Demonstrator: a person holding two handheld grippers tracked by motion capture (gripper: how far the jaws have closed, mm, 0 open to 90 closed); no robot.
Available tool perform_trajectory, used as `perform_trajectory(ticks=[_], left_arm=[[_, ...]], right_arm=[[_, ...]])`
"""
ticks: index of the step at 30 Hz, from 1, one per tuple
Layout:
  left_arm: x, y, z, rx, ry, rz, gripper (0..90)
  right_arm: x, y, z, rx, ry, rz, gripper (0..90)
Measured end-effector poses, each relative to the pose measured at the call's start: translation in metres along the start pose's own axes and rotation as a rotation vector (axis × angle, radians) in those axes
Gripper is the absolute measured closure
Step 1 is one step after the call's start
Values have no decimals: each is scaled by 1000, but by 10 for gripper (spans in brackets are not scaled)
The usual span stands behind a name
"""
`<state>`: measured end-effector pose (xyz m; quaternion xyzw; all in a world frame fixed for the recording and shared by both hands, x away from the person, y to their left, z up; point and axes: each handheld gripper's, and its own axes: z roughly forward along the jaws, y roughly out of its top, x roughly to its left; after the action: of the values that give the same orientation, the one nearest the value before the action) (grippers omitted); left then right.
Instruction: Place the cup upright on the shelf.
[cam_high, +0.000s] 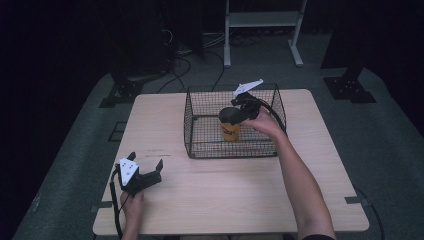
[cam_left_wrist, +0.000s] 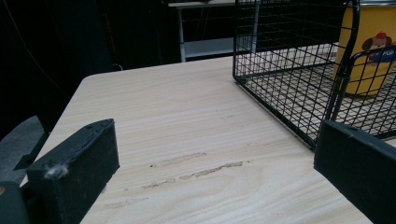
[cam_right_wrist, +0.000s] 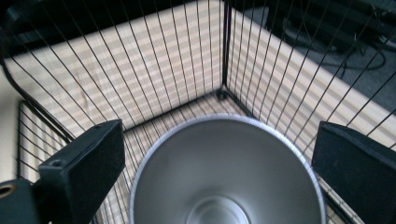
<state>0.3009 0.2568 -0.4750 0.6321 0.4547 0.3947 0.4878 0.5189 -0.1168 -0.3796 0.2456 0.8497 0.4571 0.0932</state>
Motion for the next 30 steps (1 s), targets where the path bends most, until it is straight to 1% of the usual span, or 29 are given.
perform_trajectory(ticks=[3, 5, 6, 7, 10, 14, 18, 21, 25, 30], left_arm=[[0, 0, 0, 1, 1, 1, 0], [0, 0, 0, 1, 0, 2, 0], [0, 0, 0, 1, 0, 2, 0], [-1, 0, 0, 1, -1, 3, 0], [-1, 0, 0, 3, -1, 7, 0], [-1, 0, 0, 3, -1, 7, 0], [-1, 0, 0, 2, -4, 7, 0], [-1, 0, 0, 1, -3, 7, 0], [-1, 0, 0, 3, -3, 6, 0], [-1, 0, 0, 2, -4, 6, 0]], right_arm=[[1, 6, -9, -48, 7, 5, 22], [3, 9, -14, -65, 10, -2, 22], [3, 9, -14, -65, 10, -2, 22], [5, 11, -19, -78, 20, 4, 21], [8, 12, -24, -87, 24, 1, 22], [14, 13, -31, -85, 24, -17, 22], [19, 13, -37, -88, 20, -21, 22], [21, 13, -42, -76, 20, -27, 22], [23, 12, -47, -89, 32, -25, 22], [25, 7, -53, -85, 50, -17, 22]])
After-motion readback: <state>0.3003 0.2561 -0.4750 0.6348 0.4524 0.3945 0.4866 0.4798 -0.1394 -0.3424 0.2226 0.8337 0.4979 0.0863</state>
